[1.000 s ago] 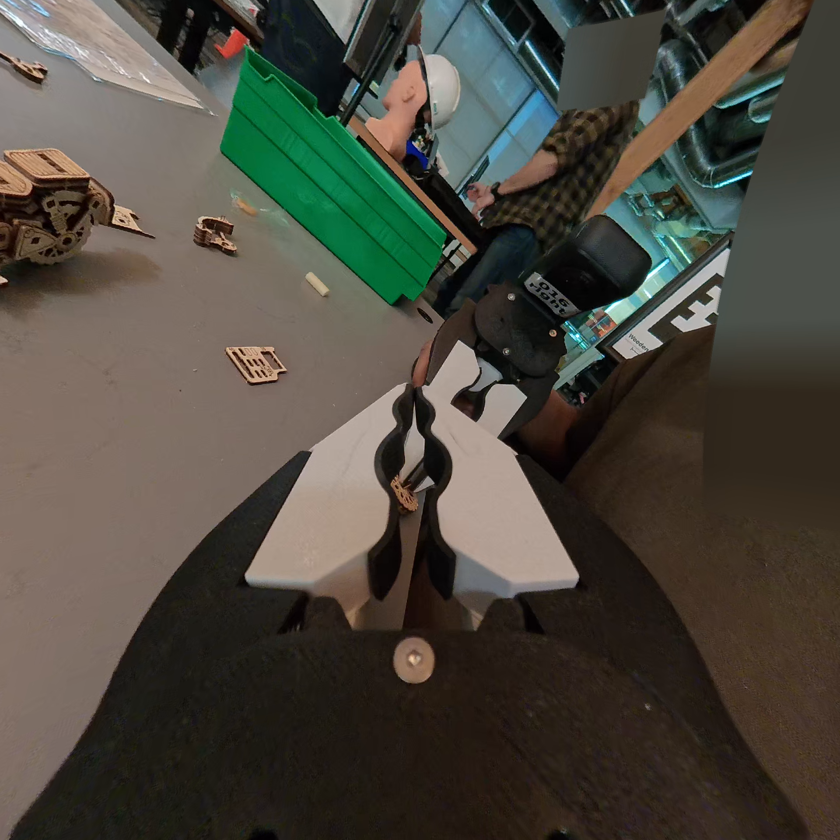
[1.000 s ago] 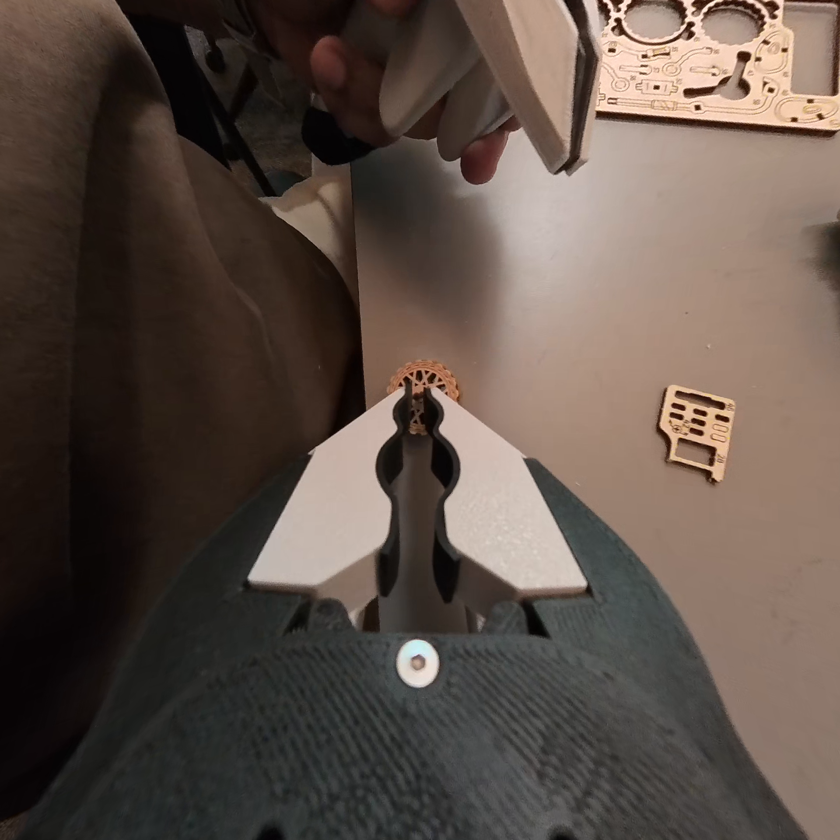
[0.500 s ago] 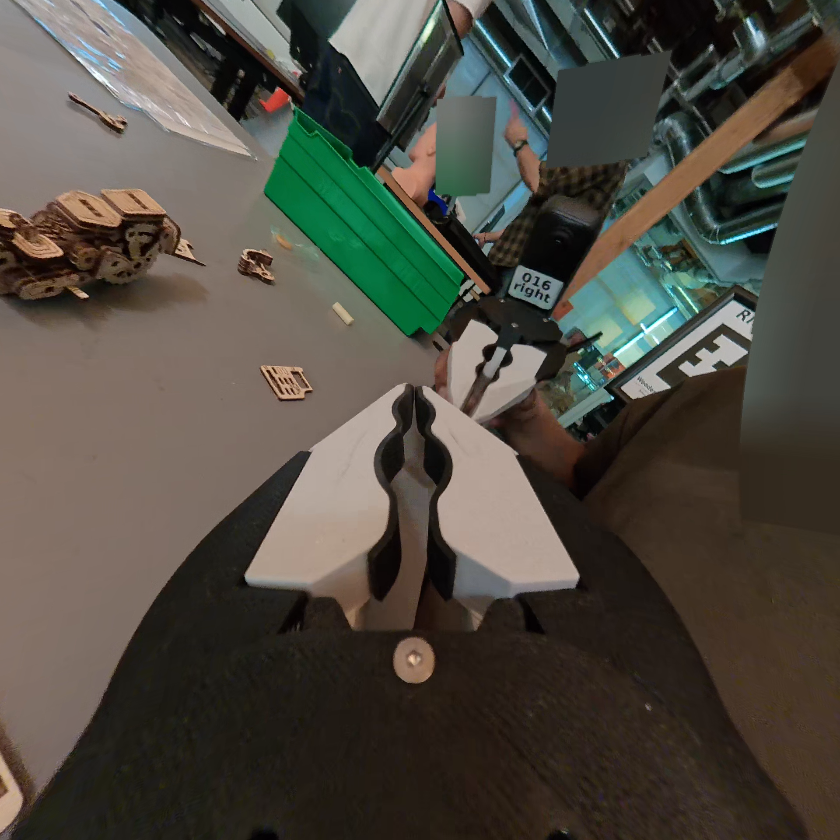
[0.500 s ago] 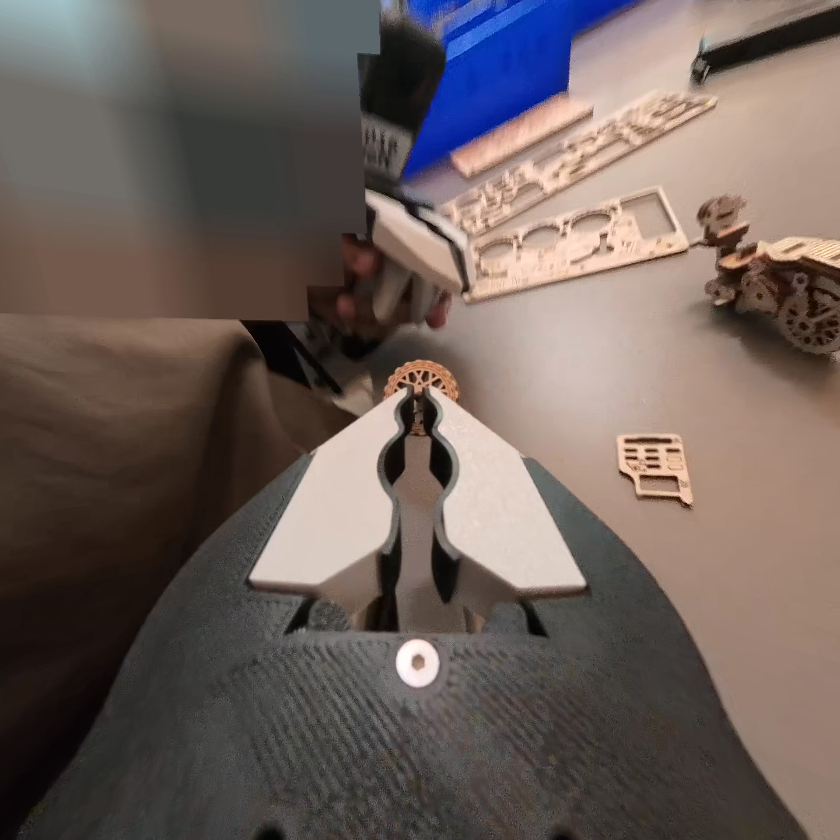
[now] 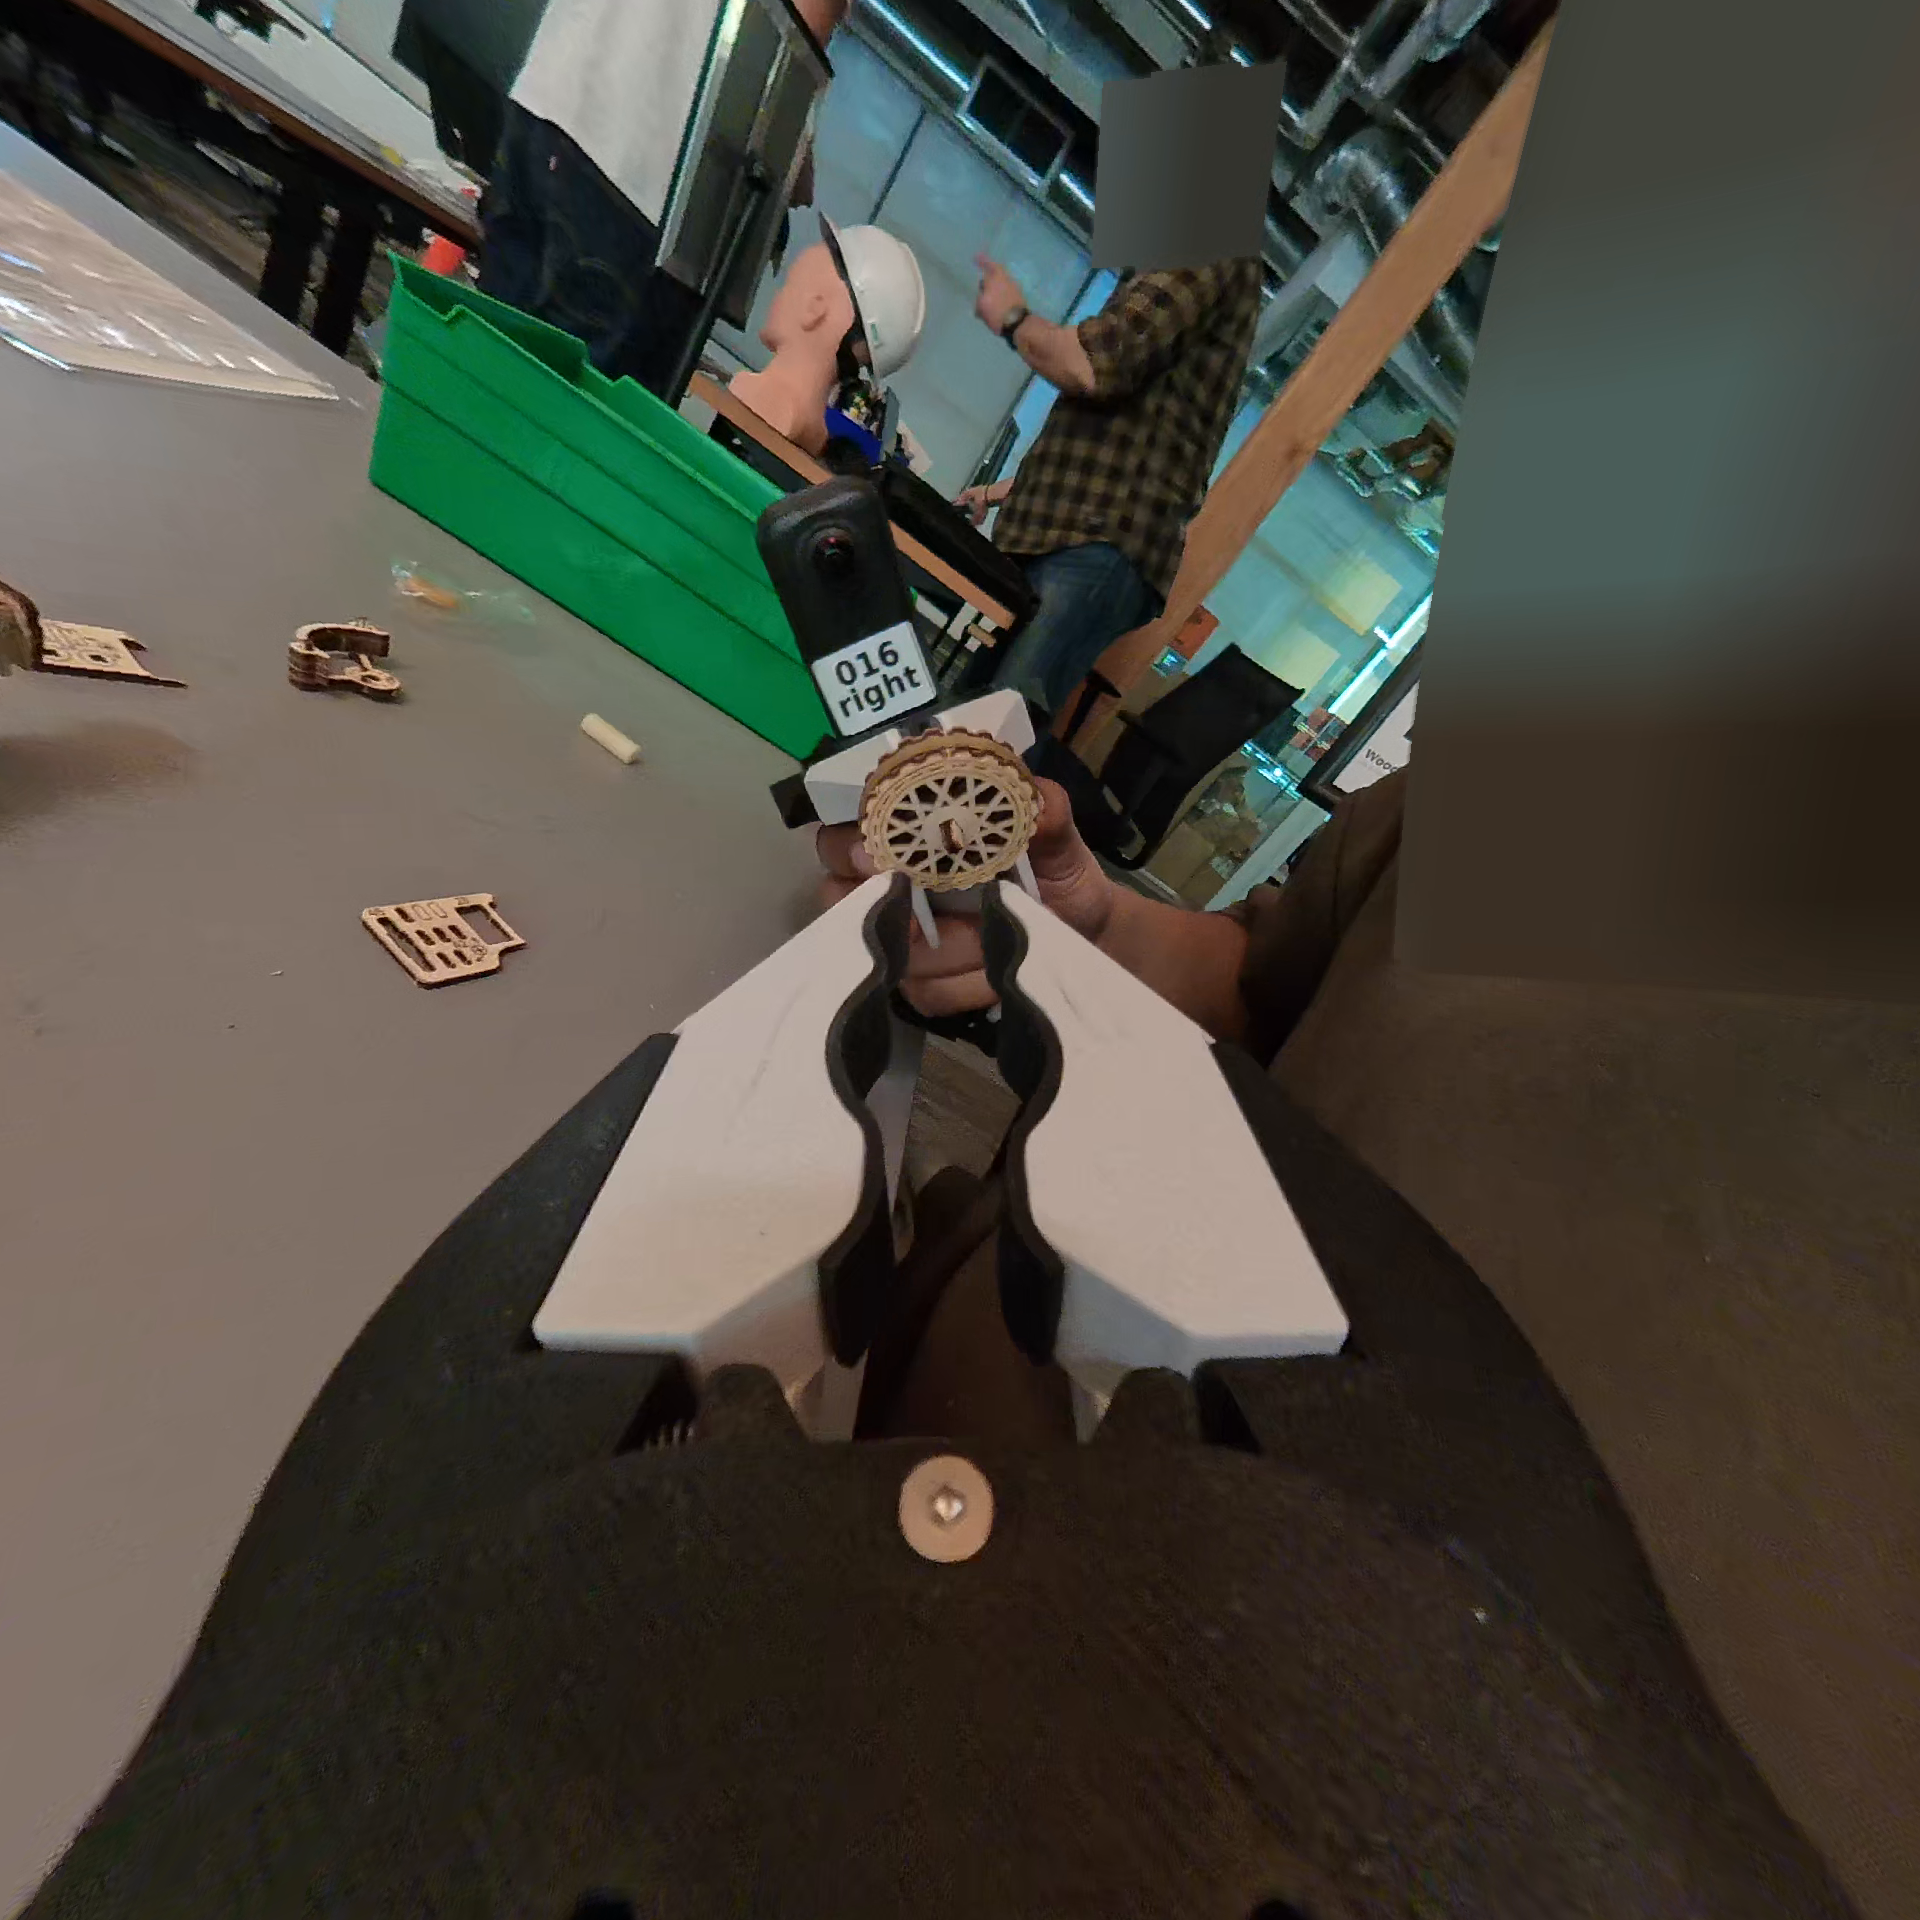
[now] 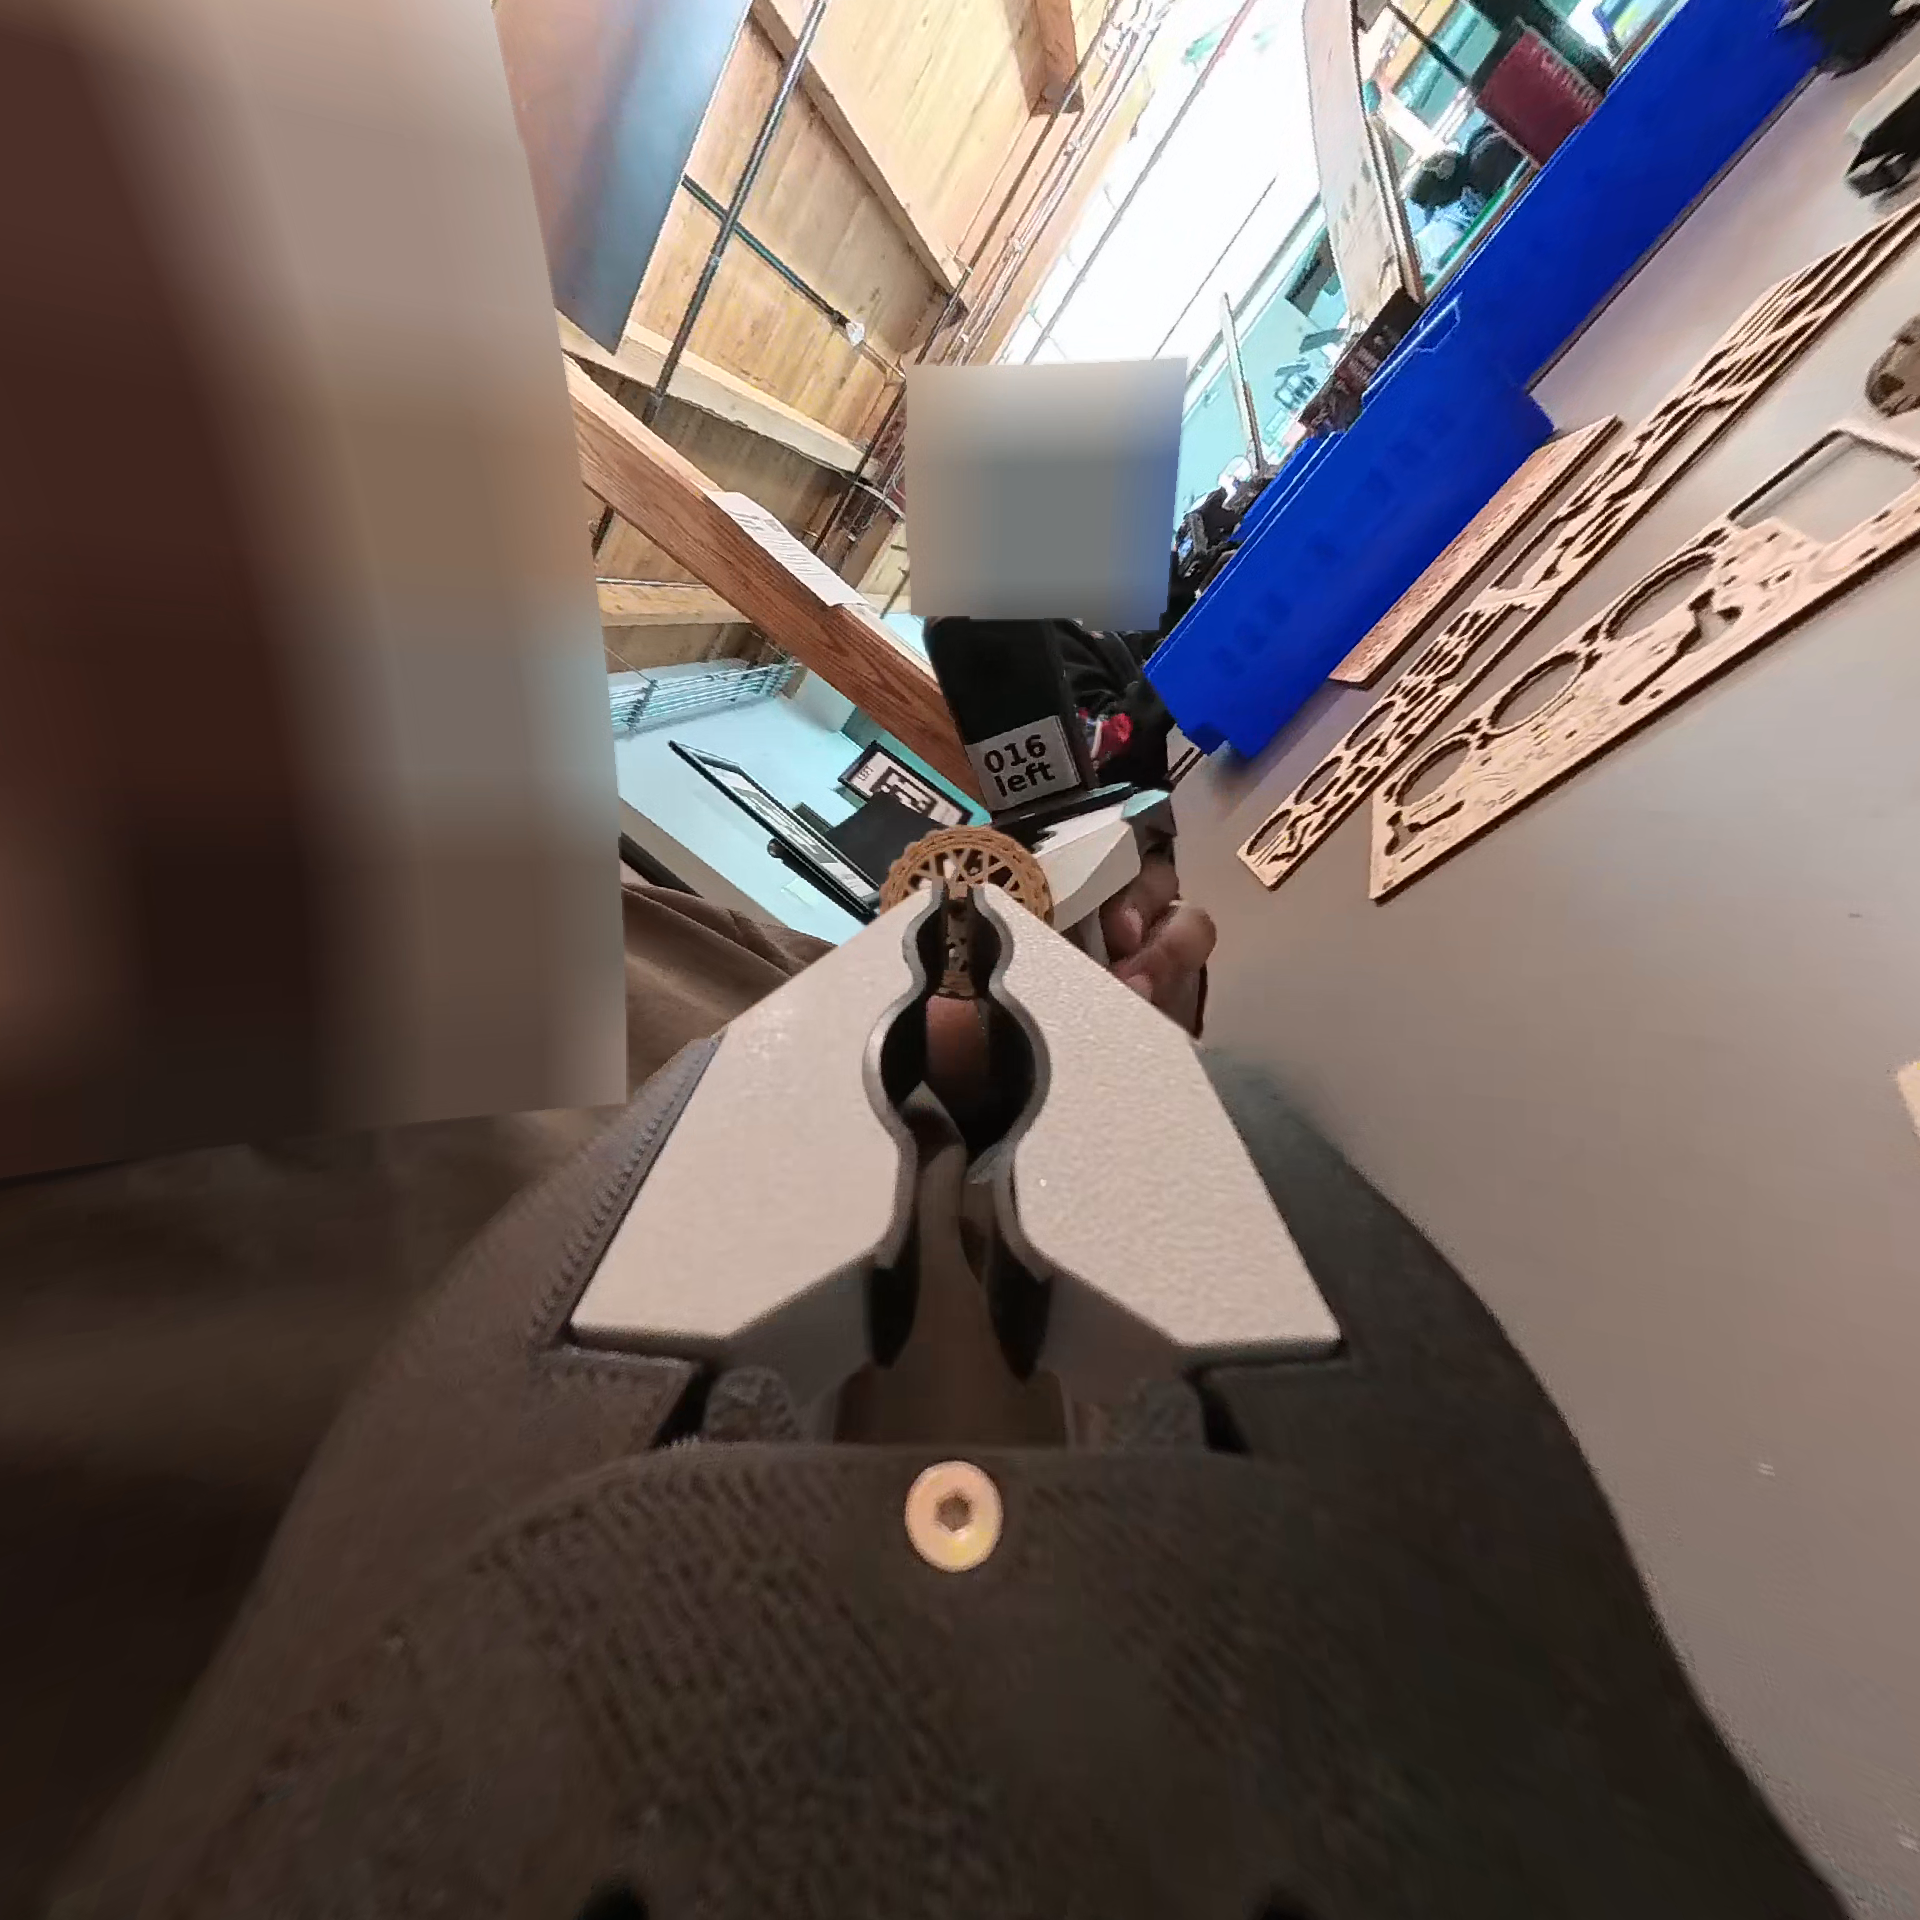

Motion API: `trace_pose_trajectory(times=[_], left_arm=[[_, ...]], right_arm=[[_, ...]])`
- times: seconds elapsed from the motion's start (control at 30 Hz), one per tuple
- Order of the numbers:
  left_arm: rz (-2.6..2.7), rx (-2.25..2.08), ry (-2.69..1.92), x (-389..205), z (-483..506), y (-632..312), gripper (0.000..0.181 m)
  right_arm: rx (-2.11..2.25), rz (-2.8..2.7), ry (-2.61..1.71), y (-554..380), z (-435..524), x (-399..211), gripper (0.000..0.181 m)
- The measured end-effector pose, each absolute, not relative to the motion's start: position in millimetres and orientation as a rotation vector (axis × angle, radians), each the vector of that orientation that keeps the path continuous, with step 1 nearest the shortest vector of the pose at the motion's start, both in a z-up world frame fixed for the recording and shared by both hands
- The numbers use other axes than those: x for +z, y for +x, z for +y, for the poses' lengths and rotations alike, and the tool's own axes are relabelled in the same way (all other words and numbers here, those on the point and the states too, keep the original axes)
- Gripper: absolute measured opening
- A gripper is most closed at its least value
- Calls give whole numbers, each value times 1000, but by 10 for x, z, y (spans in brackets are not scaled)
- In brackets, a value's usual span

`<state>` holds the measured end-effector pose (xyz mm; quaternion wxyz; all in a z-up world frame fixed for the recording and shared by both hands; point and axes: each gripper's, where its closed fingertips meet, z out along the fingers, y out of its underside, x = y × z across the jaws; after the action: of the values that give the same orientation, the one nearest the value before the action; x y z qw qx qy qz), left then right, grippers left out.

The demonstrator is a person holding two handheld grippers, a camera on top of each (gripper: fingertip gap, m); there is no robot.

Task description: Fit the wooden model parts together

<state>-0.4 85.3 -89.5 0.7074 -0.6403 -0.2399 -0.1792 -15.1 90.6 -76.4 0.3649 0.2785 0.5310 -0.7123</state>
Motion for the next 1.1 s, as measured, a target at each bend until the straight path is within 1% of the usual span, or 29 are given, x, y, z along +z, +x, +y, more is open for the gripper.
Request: trace_pose_trajectory(times=[0.3, 0.43, 0.67, 0.83, 0.9, 1.1], left_arm=[[-545, -383, -1441, -929, 877, 5, 7], [-551, -383, -1442, -938, 872, -7, 0], [-574, -407, -1466, -1001, 893, -5, 0], [-620, -476, -1413, -989, 886, -26, 0], [-634, -503, -1391, -981, 876, -39, 0], [-690, -578, -1306, -953, 826, -116, 0]], right_arm=[[-1799, 1363, 725, -135, 862, -813, 1], [-1788, 1372, 735, -140, 857, -838, 1], [-1782, 1375, 737, -145, 848, -856, 2], [-1790, 1399, 748, -167, 851, -870, 7], [-1796, 1424, 743, -165, 853, -871, 5], [-1837, 1477, 742, -193, 880, -854, 9]])
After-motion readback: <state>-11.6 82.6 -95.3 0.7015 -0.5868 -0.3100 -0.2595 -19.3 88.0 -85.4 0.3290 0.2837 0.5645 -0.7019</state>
